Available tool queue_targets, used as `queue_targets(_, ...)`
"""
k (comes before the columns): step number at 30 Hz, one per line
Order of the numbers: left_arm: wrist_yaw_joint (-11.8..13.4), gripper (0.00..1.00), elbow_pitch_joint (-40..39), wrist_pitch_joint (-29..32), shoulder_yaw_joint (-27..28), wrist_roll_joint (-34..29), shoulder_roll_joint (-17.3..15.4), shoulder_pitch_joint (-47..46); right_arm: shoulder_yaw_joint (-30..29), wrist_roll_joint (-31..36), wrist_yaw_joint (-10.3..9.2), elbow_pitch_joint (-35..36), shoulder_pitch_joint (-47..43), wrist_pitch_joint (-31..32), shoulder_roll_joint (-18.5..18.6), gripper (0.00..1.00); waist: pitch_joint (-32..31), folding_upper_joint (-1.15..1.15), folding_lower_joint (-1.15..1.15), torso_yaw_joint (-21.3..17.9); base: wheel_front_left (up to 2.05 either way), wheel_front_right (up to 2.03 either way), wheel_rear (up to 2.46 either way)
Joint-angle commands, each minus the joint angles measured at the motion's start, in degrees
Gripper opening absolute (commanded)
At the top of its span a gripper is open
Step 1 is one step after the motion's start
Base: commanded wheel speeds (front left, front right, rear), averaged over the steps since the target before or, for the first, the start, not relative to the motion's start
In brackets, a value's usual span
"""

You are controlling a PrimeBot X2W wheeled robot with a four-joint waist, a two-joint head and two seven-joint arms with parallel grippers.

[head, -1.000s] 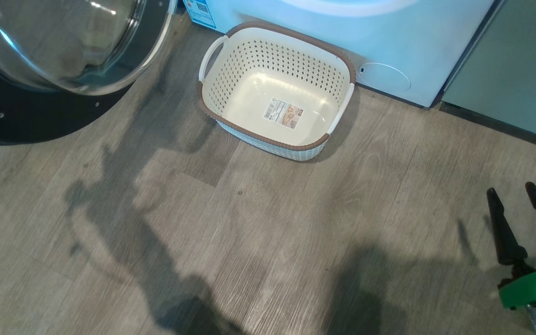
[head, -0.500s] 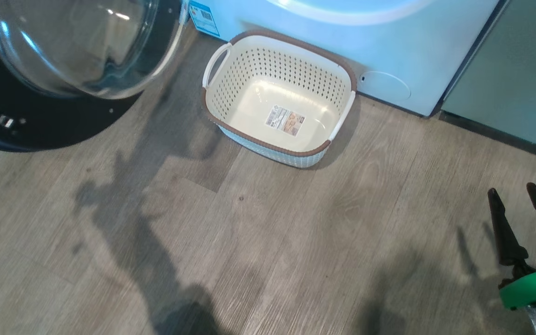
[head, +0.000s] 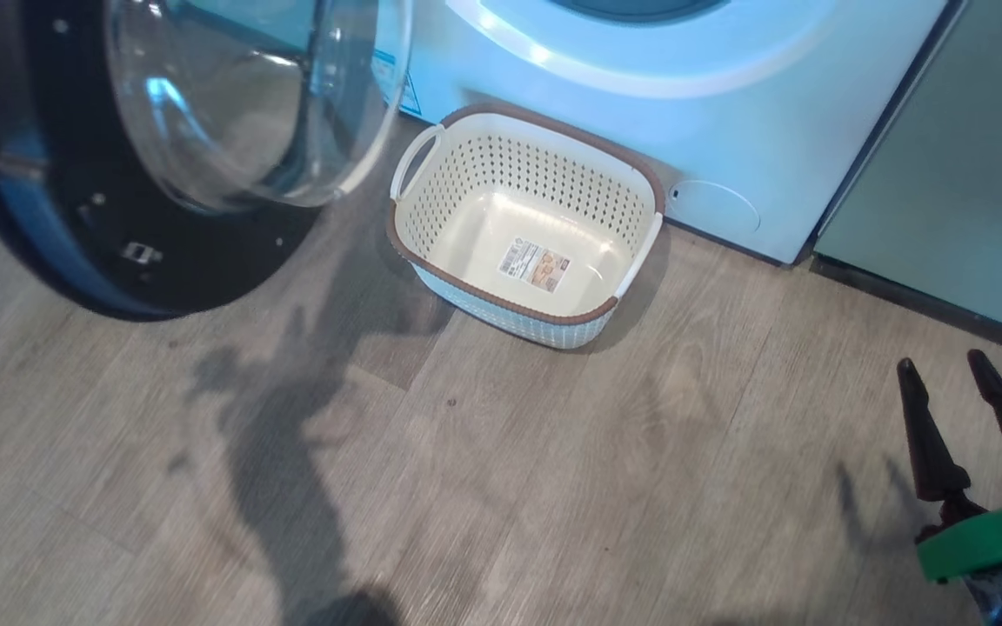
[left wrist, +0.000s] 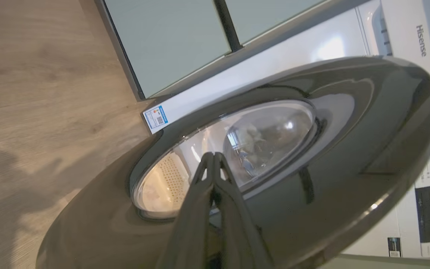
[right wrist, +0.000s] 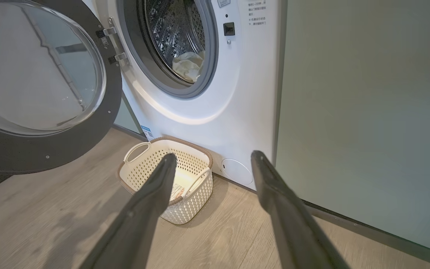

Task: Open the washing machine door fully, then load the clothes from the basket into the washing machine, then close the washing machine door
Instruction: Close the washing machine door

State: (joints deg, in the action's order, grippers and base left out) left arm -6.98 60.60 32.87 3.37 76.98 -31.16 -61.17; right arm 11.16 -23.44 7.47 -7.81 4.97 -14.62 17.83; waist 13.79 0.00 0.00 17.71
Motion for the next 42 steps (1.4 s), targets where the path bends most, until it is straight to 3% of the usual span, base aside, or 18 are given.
queue_targets(1, -0.5, 0.00, -2.8, 1.2, 0.4, 0.6, -2.4, -0.2, 0.7, -0.1, 0.02, 1.3, -0.2, -0.4, 0.6, 1.00, -0.5, 0.00, 0.00, 0.1, 0.00, 0.00, 0.00)
queue_targets(13, -0.5, 0.00, -8.3, 5.5, -3.2, 1.3, 1.2, 3.3, 1.1, -0.1, 0.02, 0.5, -1.0, -0.4, -1.7, 1.00, -3.9, 0.00, 0.00, -0.3, 0.00, 0.00, 0.00)
queue_targets(26, -0.5, 0.00, -13.9, 7.3, -6.8, 2.3, 7.1, 6.4, 0.9, -0.1, 0.02, 0.3, -2.1, -0.4, -3.3, 1.00, -6.8, 0.00, 0.00, -2.9, 0.00, 0.00, 0.00)
queue_targets(42, -0.5, 0.00, -17.1, 6.1, -7.8, 3.0, 9.5, 8.0, 0.0, 0.1, 0.02, -0.2, -2.1, -0.4, -4.7, 1.00, -6.4, 0.00, 0.00, -11.9, 0.00, 0.00, 0.00)
